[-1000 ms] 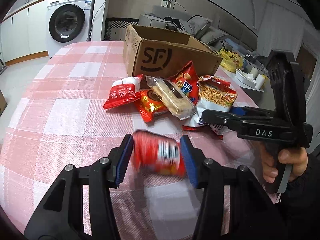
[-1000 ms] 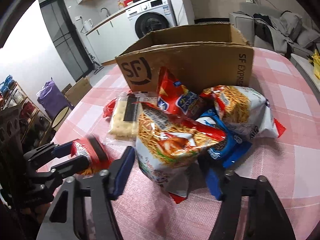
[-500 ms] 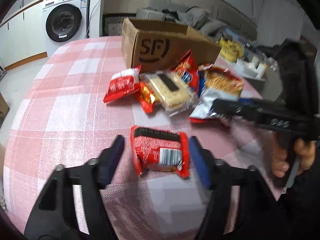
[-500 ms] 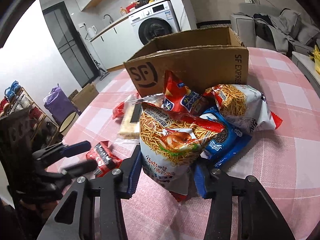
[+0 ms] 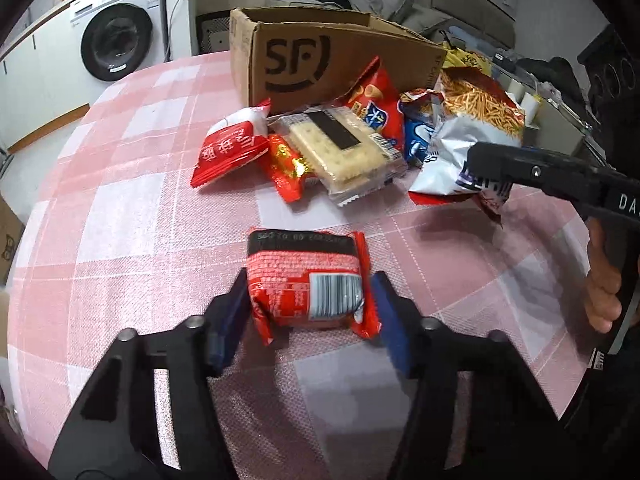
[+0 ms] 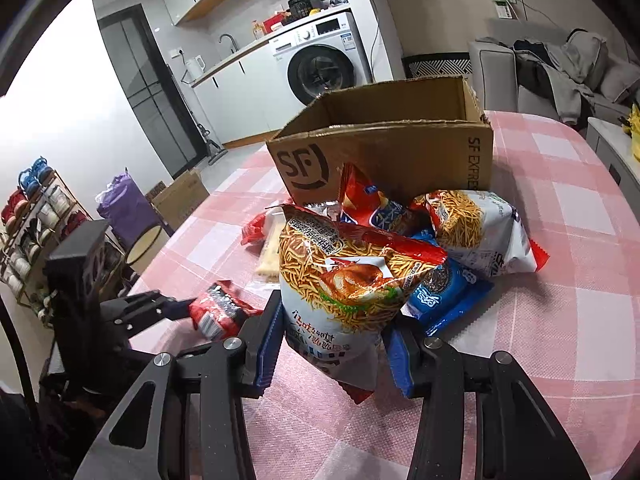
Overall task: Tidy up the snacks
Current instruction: 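Carry the red pack into the box with the left gripper while the right carries the noodle bag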
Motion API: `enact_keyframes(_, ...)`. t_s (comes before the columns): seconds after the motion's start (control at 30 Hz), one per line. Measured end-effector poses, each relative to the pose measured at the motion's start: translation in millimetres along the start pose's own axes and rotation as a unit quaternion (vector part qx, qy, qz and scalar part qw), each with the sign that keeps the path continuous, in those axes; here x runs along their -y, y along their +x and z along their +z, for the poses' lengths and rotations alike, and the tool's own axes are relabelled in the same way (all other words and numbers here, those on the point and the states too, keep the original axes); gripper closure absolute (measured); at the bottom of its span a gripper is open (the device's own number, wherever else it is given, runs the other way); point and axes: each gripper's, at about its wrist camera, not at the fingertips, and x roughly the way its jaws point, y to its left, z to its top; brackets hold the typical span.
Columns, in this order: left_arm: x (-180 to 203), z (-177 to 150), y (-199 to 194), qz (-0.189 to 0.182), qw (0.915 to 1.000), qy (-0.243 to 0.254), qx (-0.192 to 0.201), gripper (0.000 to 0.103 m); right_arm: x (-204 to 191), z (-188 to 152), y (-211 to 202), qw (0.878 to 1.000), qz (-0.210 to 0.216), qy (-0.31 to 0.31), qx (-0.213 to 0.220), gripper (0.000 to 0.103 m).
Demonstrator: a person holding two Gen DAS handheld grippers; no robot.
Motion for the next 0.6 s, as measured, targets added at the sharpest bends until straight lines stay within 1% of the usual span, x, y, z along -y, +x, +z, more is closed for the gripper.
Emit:
enact_keyframes(0.1,-0.7,2.3,-5.4,-0.017,0.9997,-0.006,0.014,0.060,2.6,0.7,-3.8,1.000,0.002,0.004,0.005,0.056)
enact_keyframes(0.13,-1.0,3.6,-7.2,-0.018,0.9997,-0.006,0.017,0.061,3.9,1.0,-6.0,1.000,0.003,0.006,0.007,0.056)
enact_keyframes(0.23,-0.3,6.7,-13.0,-0.030,0.9992,-0.009,0.025,0.061,7.1,1.7,-13.1,1.000,0.007,0.011,0.014,0.056)
enact_keyframes(0.4,5.2,12.0,-22.8,-0.033,0.9988,-0.003,0.036,0.061,13.9,2.6,-26.4,0.999,0.012,0.017,0.028,0.056)
enact_keyframes(0.6,4.8,25.4,-40.7,-0.038,0.9972,-0.012,0.064,0.061,12.2,6.2,-42.6,0.999,0.011,0.010,0.042,0.056)
